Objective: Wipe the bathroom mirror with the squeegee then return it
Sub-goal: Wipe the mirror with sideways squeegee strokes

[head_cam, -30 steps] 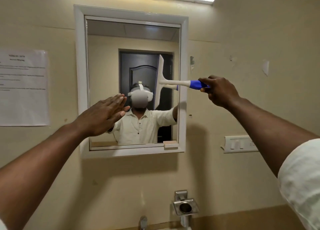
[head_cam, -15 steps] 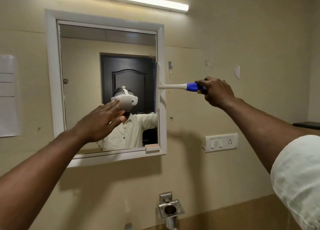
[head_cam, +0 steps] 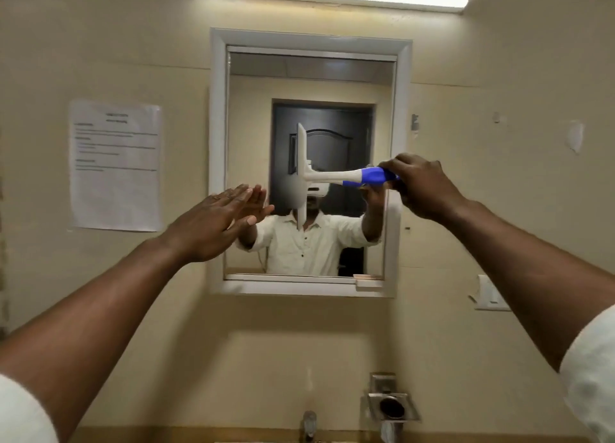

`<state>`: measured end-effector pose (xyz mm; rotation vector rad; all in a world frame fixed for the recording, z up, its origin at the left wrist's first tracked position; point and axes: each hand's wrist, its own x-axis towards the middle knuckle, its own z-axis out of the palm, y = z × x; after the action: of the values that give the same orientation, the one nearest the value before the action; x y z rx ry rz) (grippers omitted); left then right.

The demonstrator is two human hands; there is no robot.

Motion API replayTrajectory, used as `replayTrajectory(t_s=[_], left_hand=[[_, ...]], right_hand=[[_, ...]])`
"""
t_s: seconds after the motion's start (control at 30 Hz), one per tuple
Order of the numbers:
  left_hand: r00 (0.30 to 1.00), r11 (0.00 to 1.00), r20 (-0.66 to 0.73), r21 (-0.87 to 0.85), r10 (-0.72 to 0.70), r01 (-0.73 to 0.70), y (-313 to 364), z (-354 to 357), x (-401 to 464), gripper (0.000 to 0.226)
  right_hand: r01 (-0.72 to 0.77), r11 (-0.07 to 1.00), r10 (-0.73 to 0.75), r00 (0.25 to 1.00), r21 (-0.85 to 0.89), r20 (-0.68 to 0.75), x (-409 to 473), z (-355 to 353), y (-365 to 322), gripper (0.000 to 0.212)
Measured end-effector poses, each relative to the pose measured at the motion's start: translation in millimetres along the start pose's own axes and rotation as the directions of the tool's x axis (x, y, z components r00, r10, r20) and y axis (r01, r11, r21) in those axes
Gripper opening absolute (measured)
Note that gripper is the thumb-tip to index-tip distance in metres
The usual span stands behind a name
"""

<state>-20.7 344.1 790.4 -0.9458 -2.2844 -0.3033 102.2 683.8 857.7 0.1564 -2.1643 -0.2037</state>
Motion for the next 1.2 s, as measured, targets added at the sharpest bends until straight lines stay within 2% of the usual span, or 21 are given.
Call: replayTrajectory(t_s=[0.17, 0.37, 0.83, 1.2], left_hand=[[0.994, 0.993, 0.012, 0.058, -0.108, 0.107, -35.6, -22.3, -32.9, 0.066], [0.986, 0.982, 0.018, 0.099, -0.165, 0.162, -62.6, -36.8, -55.1, 0.066], [0.990, 0.987, 0.036, 0.098, -0.135, 0.131, -54.9, -29.5, -48.9, 0.065], [0.999, 0.999, 0.023, 0.031, -0.038, 0.037, -23.1, -3.0, -18.8, 0.064]], right_hand=[[0.091, 0.995, -0.092, 0.996, 0.048, 0.009, 22.3, 46.4, -64.1, 0.039], [0.095, 0.990, -0.096, 0.995, 0.103, 0.001, 26.2, 84.7, -93.5, 0.039], [0.048, 0.991, -0.051, 0.998, 0.122, 0.021, 19.6, 105.0, -93.8, 0.045], [-0.029, 0.996, 0.023, 0.997, 0.080, 0.078, -23.8, 83.8, -43.8, 0.044]])
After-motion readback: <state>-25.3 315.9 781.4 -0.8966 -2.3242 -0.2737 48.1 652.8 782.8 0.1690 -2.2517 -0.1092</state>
